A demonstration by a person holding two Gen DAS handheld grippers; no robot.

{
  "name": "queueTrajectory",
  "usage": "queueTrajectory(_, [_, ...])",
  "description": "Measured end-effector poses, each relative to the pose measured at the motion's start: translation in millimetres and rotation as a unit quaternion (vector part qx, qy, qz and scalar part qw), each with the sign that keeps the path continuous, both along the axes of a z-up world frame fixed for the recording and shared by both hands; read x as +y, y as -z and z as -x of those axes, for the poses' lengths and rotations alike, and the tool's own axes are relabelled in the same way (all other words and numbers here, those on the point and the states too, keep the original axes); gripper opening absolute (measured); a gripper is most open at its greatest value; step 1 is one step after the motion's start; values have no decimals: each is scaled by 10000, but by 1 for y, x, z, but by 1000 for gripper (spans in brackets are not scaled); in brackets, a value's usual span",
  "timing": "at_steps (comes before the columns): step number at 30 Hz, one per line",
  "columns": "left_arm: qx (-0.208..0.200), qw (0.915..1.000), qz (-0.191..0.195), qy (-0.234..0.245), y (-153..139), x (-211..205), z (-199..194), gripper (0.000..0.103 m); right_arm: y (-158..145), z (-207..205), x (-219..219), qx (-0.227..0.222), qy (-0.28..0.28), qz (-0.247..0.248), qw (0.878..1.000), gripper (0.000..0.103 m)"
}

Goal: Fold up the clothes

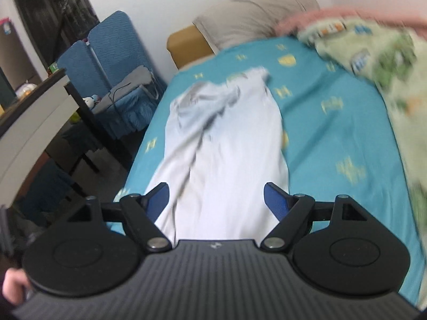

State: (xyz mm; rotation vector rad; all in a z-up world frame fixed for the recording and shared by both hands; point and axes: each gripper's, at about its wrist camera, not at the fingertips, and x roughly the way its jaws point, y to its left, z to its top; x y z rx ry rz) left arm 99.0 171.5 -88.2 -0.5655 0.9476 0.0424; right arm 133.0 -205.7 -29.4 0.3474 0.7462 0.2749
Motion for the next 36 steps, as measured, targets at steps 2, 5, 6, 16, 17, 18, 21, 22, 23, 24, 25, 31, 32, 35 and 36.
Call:
queueTrajectory(2, [177, 9998, -5, 17, 4, -3, 1, 82, 9, 17, -11, 182, 179, -201, 9995, 80])
queueTrajectory(5, [443, 9990, -13, 44, 10, -7, 3, 78, 18, 26, -22, 337, 326, -529, 9975, 80])
queueTrajectory(6, [531, 9986, -16, 52, 12, -8, 3, 77, 20, 28, -25, 368, 369, -624, 9967, 80])
queueTrajectory(16, [1145, 9891, -721, 578, 18, -37, 7, 7, 35, 18, -43, 562, 646, -1003, 9913, 80])
queueTrajectory(17, [1040, 9885, -825, 724, 13, -43, 10, 7, 35, 18, -44, 569, 652, -1051, 9907, 80])
queueTrajectory(18, [935, 9874, -930, 870, 7, -49, 13, 5, 35, 19, -46, 562, 658, -1090, 9903, 80])
queueTrajectory(21, [365, 9740, -1794, 1338, -20, -80, 32, 3, 35, 23, -50, 524, 674, -1157, 9896, 80])
queueTrajectory(22, [143, 9681, -2009, 1489, -29, -91, 42, 3, 35, 23, -51, 520, 693, -1166, 9894, 80])
queueTrajectory(23, [-79, 9611, -2223, 1639, -39, -102, 51, 2, 35, 24, -52, 524, 711, -1169, 9892, 80])
queueTrajectory(24, [-301, 9529, -2433, 1786, -49, -114, 61, 2, 35, 24, -53, 530, 717, -1173, 9891, 80])
queueTrajectory(25, [-515, 9442, -2611, 1940, -58, -125, 70, 2, 35, 24, -54, 530, 712, -1174, 9891, 80])
queueTrajectory(31, [-1203, 8997, -2869, 3063, -69, -194, 97, 2, 38, 23, -54, 608, 675, -985, 9910, 80])
queueTrajectory(32, [-1117, 9100, -2672, 2968, -65, -186, 93, 3, 39, 23, -54, 635, 670, -939, 9913, 80])
queueTrajectory(35, [-853, 9372, -2074, 2671, -55, -164, 79, 11, 44, 23, -54, 782, 618, -905, 9909, 80])
queueTrajectory(36, [-764, 9451, -1871, 2568, -52, -157, 74, 16, 48, 22, -56, 881, 593, -979, 9895, 80])
